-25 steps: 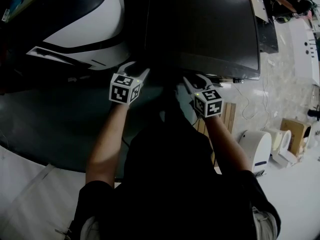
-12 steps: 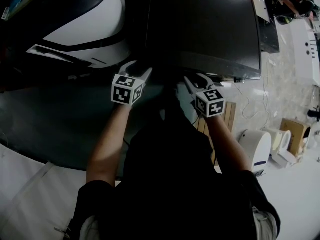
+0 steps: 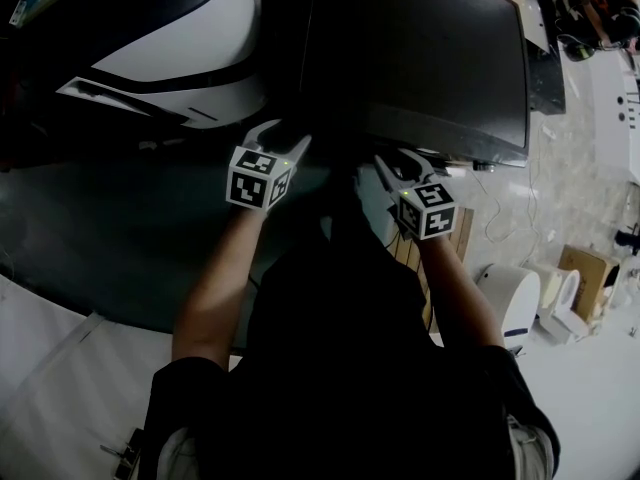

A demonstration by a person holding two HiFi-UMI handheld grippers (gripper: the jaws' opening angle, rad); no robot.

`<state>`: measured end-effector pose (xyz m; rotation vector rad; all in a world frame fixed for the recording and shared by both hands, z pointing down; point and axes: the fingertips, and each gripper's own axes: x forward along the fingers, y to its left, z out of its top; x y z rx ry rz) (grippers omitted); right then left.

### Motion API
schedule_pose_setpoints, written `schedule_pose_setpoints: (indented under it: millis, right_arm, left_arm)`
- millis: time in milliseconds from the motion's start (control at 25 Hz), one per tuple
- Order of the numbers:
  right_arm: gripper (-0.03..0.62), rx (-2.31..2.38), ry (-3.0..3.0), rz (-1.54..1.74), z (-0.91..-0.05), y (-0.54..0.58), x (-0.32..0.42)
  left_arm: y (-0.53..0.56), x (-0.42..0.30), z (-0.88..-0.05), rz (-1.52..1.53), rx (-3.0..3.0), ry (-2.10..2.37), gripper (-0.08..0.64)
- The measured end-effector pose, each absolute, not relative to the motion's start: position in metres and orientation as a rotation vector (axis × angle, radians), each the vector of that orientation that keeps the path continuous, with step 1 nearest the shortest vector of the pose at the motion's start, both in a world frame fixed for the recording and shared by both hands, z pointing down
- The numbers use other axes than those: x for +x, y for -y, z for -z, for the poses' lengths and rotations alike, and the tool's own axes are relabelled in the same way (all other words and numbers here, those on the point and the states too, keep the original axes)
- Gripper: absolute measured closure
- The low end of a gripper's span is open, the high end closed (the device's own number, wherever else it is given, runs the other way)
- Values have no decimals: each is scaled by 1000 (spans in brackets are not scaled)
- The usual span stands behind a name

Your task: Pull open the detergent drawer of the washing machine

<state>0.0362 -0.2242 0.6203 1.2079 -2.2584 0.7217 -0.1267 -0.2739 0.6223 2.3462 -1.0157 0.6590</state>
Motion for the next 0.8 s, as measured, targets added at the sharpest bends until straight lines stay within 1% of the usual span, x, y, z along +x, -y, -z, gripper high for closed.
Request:
schedule_pose_setpoints:
  millis: [200,560,600,800]
  right_arm:
    - [460,1196,2263,-746,-623,226,39]
    - [460,1166,2247,-696,-622,229,35]
    - [466,1152,2251,-690,-622,228,35]
    - [468,1141,2257,-695,-621,221,34]
  left_arm:
    - [269,-126,-621,-665,2351,1017,354]
    - [273,-127,-621,-691,2383,1030,353]
    - [271,-126,-621,-694,2392,1020,373]
    - [264,-126,-621,-723,2404,996,374]
